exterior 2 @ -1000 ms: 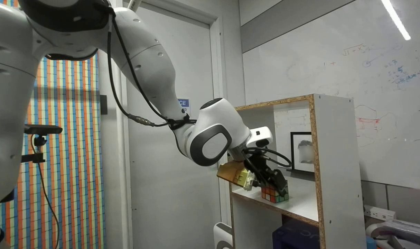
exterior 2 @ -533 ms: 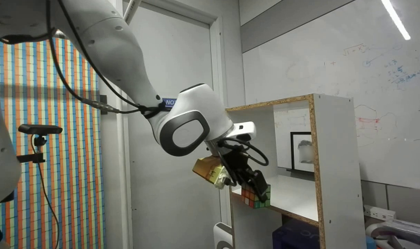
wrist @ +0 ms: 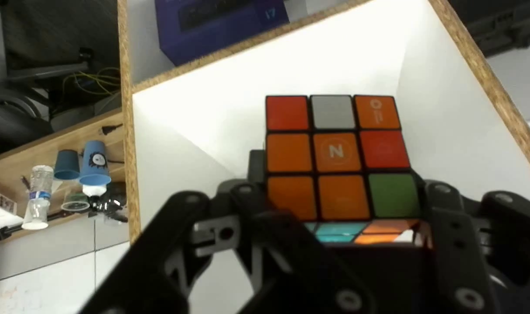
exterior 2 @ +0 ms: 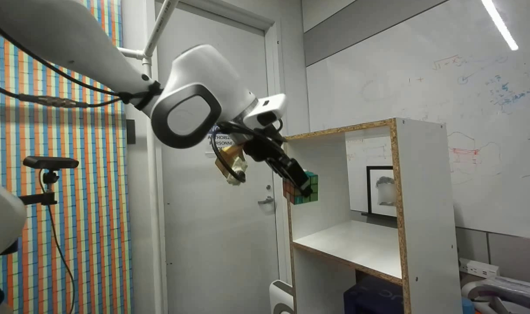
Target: Put the Rubik's cube on top of the shelf
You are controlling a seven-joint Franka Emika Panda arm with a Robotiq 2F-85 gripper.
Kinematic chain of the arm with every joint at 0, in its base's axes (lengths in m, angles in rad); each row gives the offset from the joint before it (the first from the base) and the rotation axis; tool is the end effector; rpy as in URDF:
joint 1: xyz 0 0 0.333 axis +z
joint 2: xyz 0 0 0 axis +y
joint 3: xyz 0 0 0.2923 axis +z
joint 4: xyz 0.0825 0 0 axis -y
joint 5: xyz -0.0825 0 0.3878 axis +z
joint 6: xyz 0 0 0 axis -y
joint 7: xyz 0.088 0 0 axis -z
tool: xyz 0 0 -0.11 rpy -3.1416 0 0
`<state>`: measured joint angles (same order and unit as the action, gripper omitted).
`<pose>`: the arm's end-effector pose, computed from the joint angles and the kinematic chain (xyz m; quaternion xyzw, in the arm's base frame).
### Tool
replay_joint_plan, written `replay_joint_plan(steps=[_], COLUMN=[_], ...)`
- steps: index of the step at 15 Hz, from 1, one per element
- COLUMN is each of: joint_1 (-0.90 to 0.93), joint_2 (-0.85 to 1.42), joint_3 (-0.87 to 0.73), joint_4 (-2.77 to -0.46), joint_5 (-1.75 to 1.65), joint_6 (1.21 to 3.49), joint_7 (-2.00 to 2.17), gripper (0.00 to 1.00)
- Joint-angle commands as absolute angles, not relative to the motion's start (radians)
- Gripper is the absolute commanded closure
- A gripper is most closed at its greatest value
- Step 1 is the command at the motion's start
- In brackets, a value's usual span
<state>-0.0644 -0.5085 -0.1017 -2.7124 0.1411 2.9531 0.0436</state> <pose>0.4231 -0.0803 0.4429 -0.9163 0.1595 -0.3652 0.0405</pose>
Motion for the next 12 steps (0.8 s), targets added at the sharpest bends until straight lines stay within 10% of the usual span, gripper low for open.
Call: replay_joint_plan(steps=[1,12], joint_1=[-0.107,-0.439], joint_2=[-0.674,-0.380], joint_3=[-0.042,0.232], joint_4=[-2.655,-2.121], joint_5=[0.164,0.057], joint_6=[2.878,2.840], joint_7=[0.183,0.637], gripper=[0.62,0.62])
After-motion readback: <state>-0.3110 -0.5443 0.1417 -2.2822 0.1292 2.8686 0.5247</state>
